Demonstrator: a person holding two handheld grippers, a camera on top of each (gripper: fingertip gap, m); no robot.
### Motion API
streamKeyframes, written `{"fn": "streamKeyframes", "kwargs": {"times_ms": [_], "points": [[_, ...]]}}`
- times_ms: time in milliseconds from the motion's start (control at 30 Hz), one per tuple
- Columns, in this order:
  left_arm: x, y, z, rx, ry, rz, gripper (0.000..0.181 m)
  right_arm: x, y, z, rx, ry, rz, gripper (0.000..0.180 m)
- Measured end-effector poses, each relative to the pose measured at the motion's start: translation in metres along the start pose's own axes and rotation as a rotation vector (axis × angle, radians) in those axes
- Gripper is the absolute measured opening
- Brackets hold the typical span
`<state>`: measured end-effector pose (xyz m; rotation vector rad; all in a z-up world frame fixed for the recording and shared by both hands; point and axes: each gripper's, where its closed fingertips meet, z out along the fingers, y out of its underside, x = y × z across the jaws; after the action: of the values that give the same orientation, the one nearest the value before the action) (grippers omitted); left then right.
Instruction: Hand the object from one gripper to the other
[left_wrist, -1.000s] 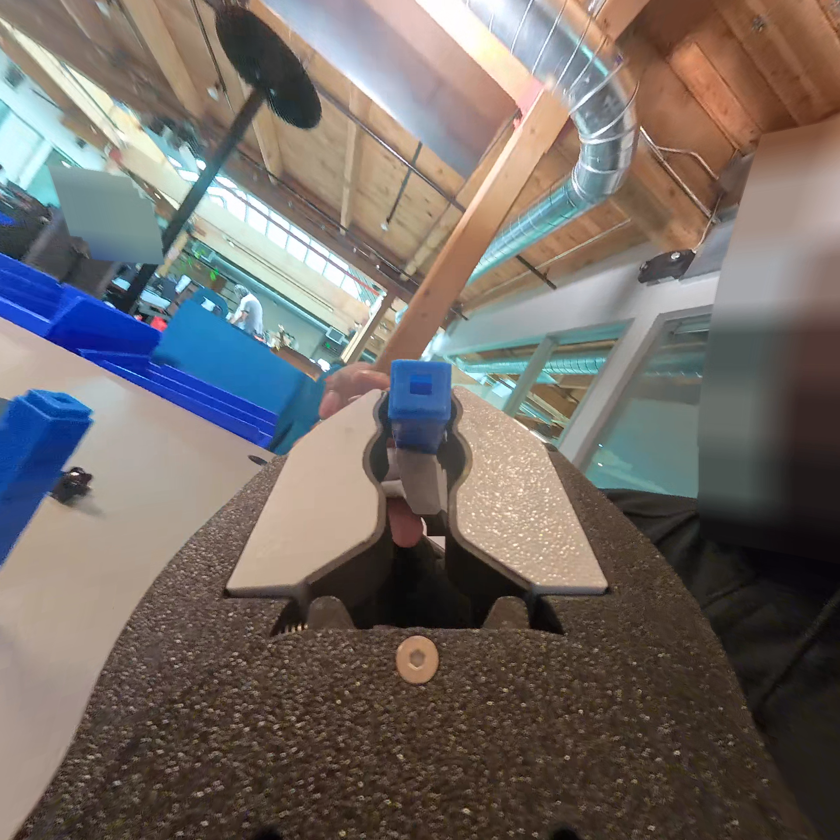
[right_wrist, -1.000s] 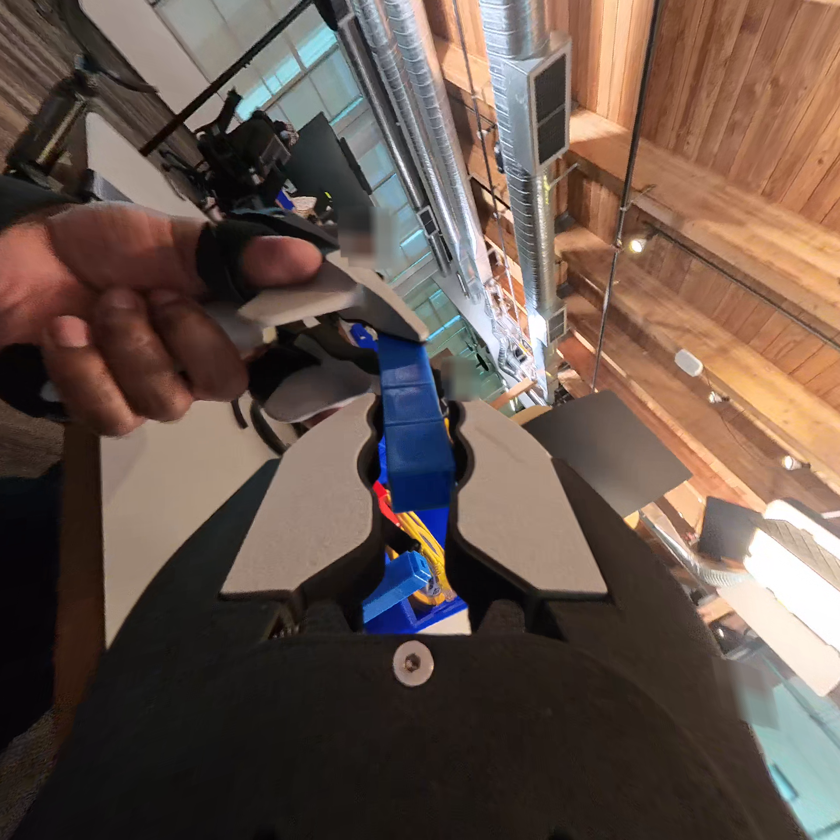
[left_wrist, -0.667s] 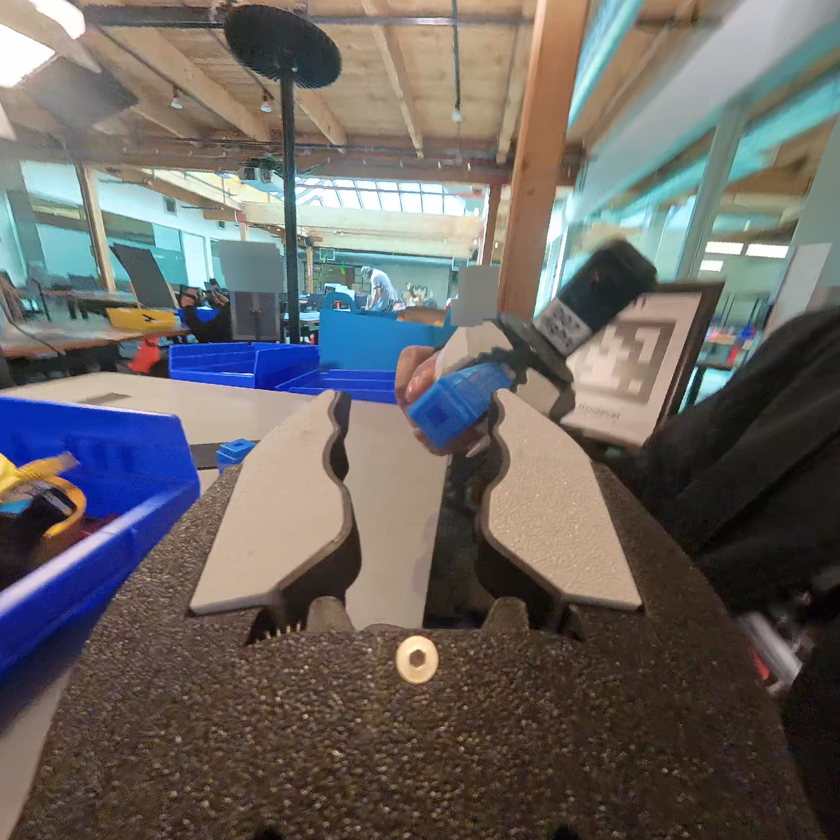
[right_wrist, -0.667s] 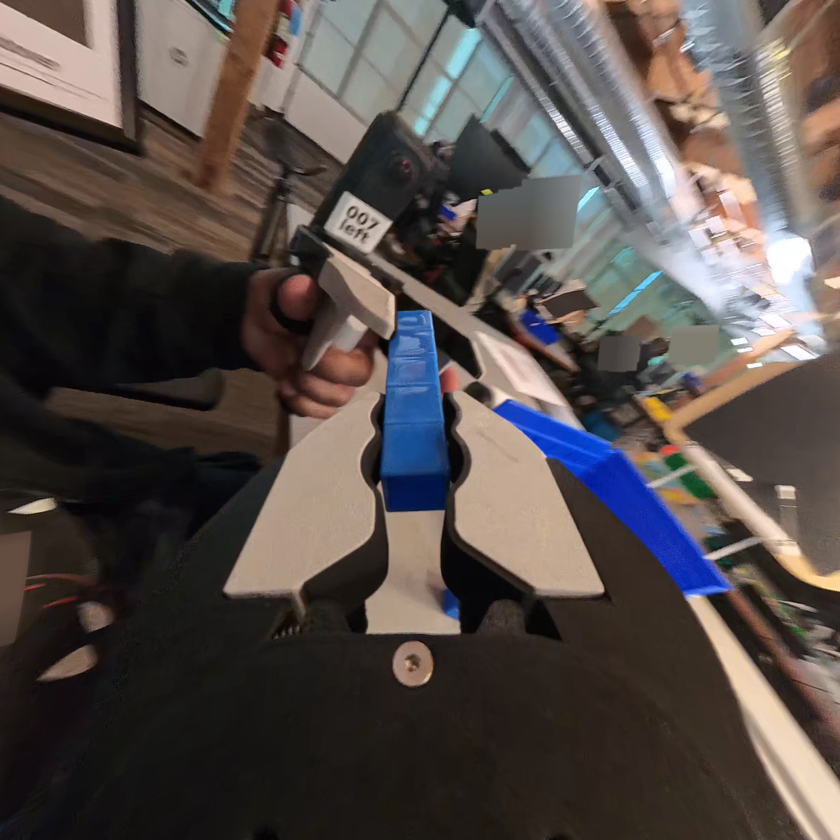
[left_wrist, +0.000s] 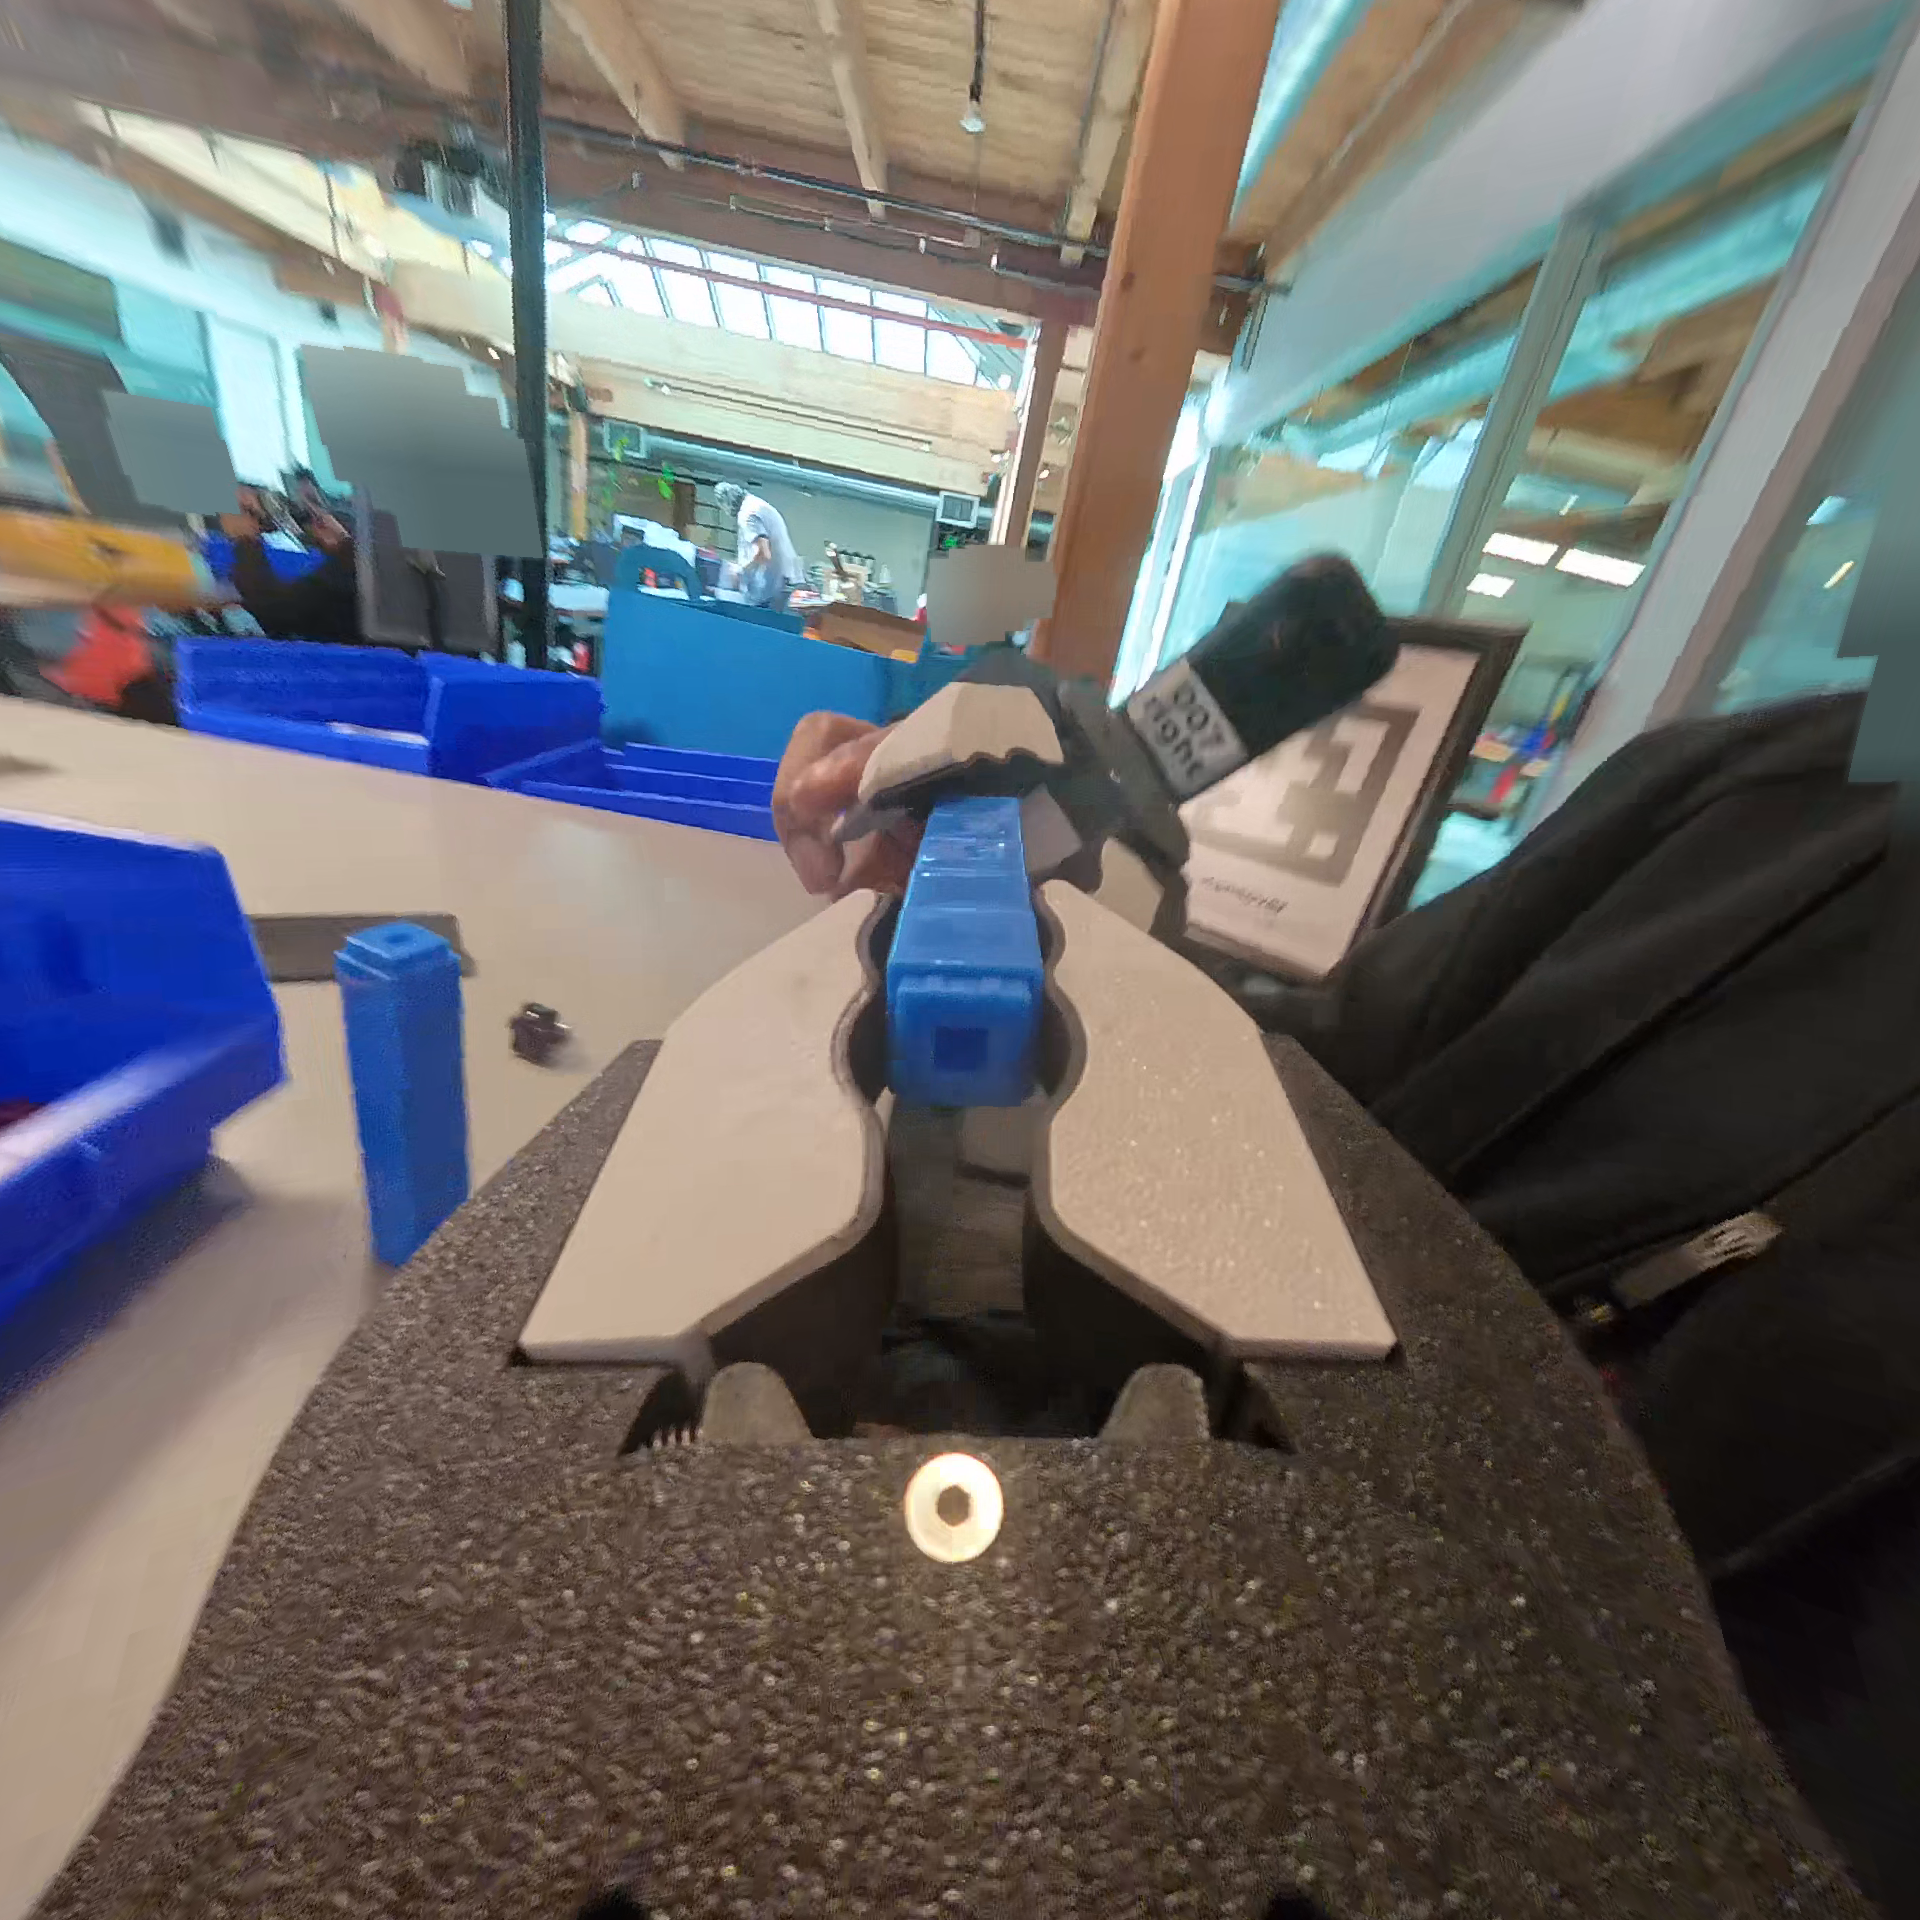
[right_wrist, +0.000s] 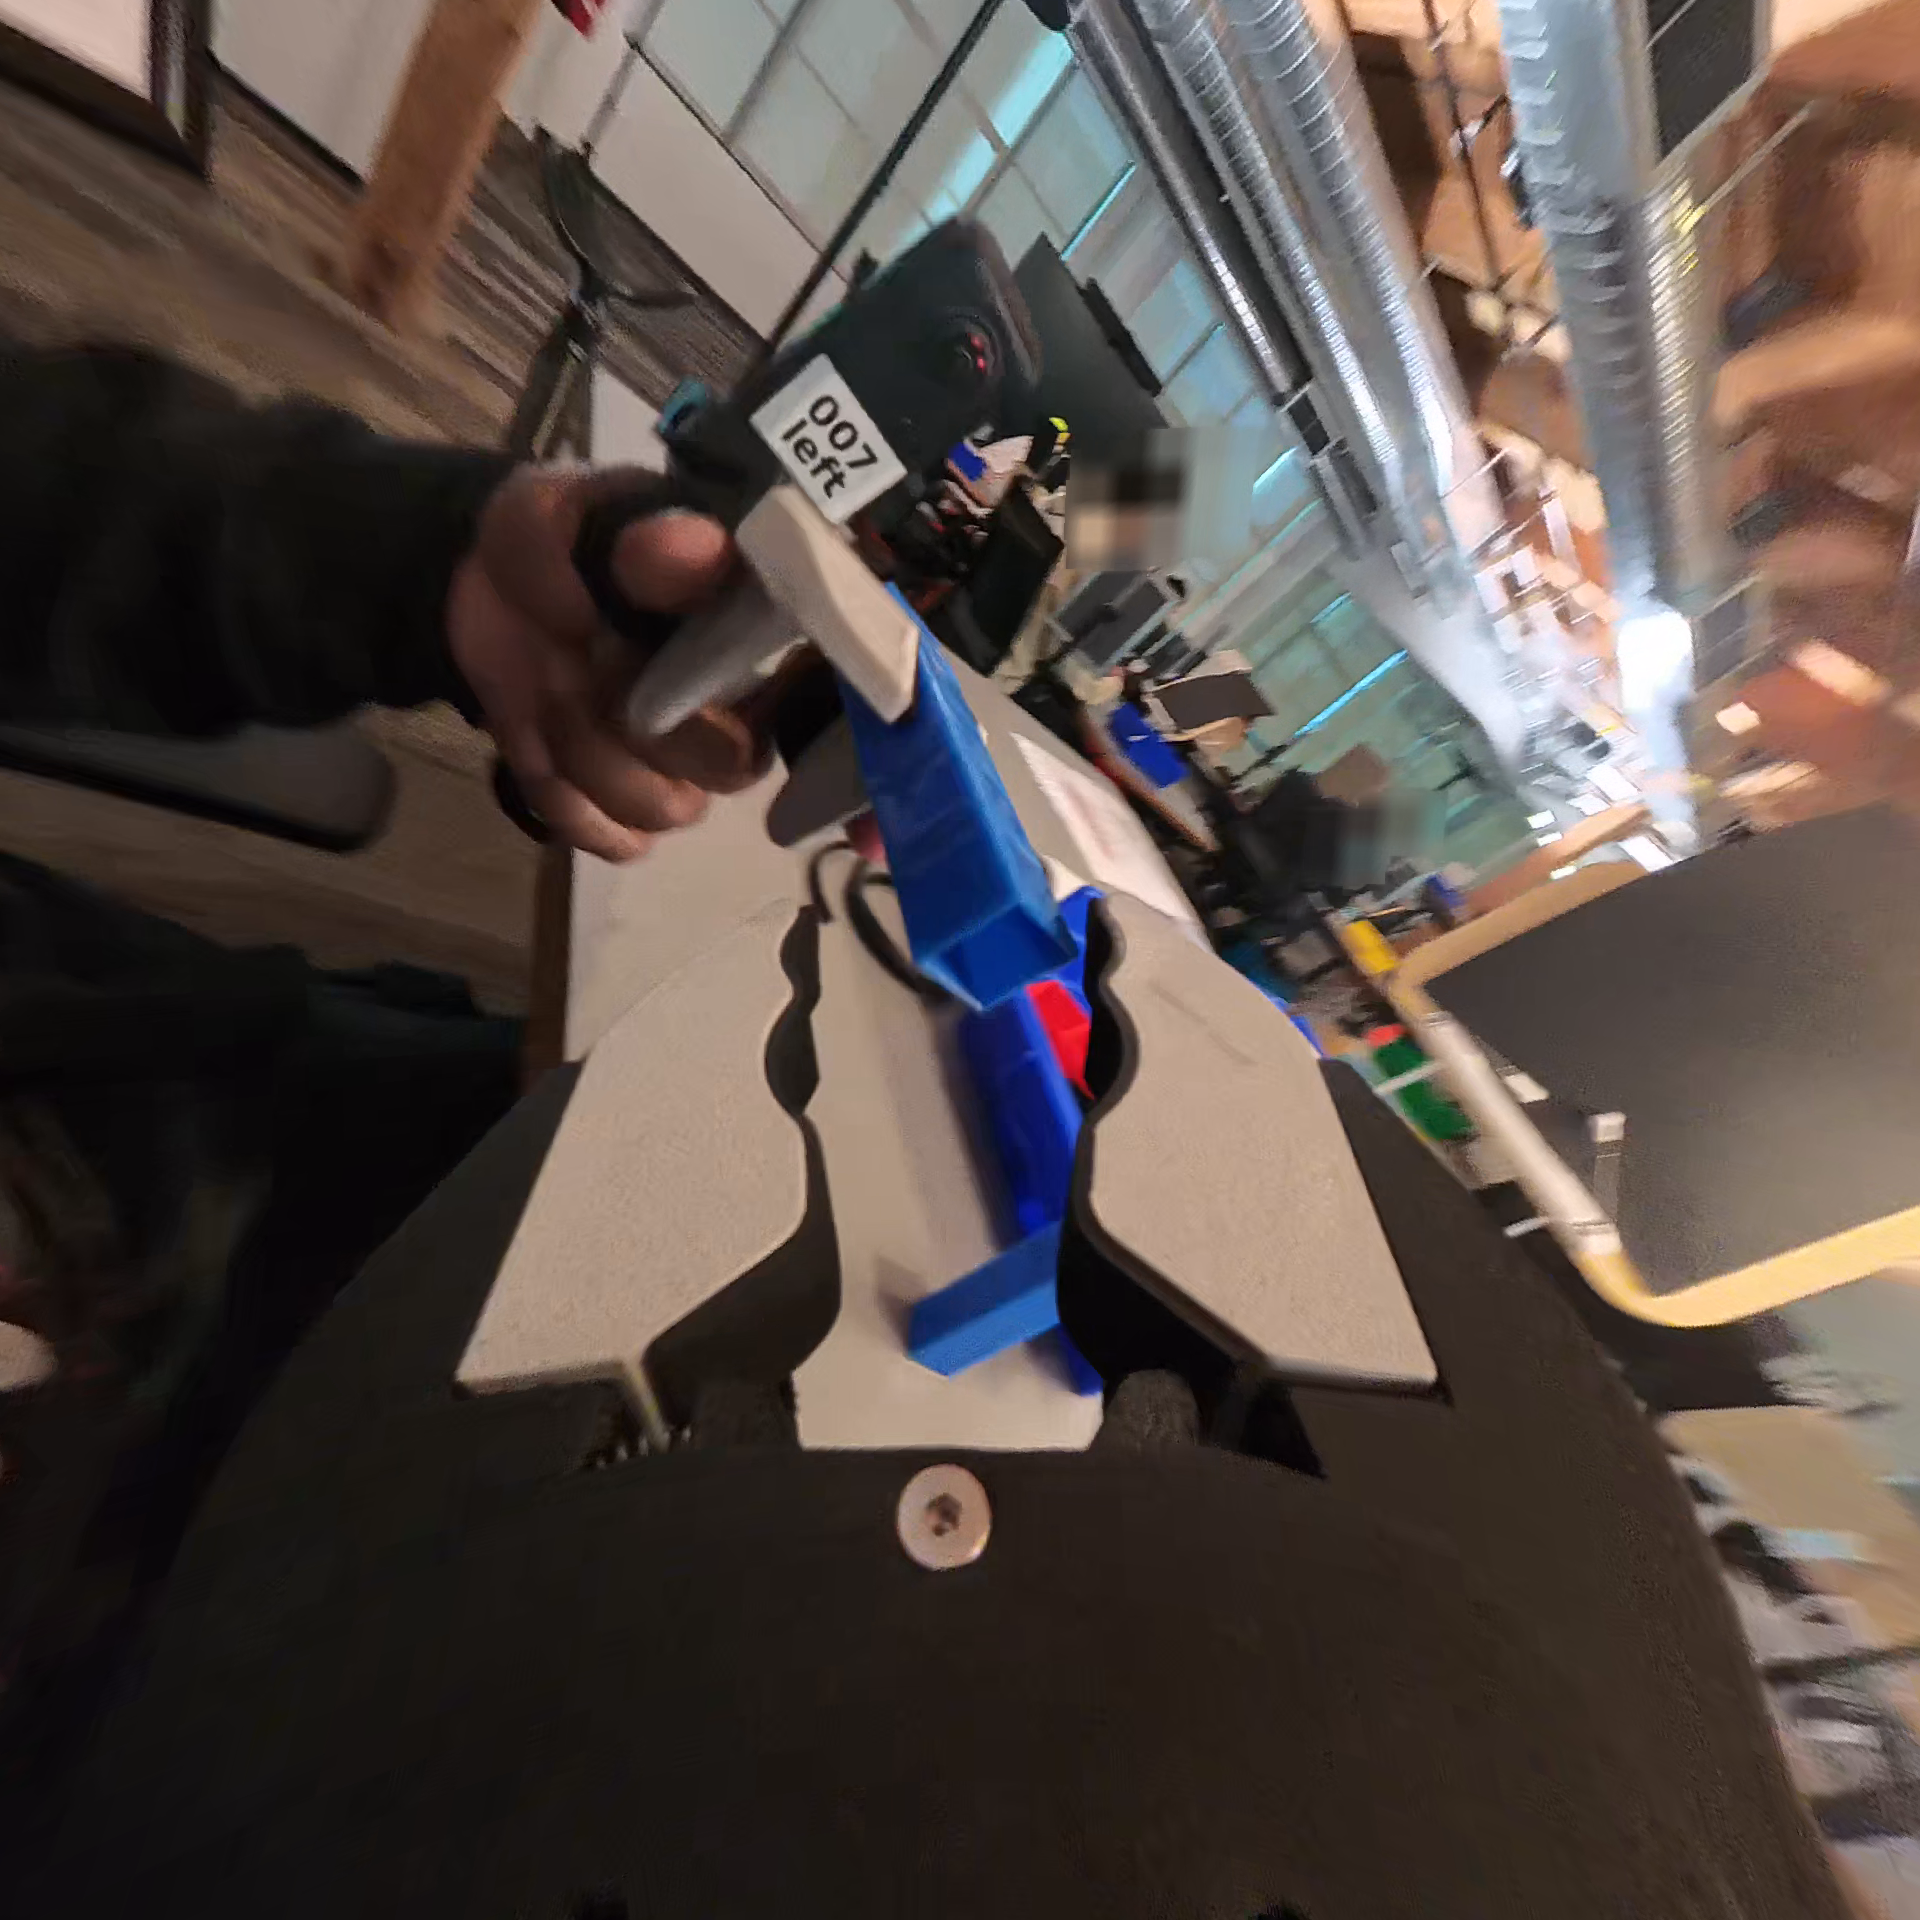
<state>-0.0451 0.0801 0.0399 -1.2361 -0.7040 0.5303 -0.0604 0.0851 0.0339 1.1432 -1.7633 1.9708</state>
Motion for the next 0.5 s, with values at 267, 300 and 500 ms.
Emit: {"fn": "streamKeyframes", "kwargs": {"times_ms": [267,300,500], "points": [[0.014,0.014,0.005,-0.05,0.172,-0.289,0.024,-0.009,-0.016,0.0,0.06,0.074,-0.258,0.034],[0.015,0.014,0.007,-0.046,0.182,-0.29,0.024,-0.011,-0.016,0.001,0.058,0.064,-0.254,0.027],[0.0,0.002,-0.002,0.046,0.038,0.008,0.064,-0.002,-0.019,0.0,0.157,-0.001,0.058,0.022]]}}
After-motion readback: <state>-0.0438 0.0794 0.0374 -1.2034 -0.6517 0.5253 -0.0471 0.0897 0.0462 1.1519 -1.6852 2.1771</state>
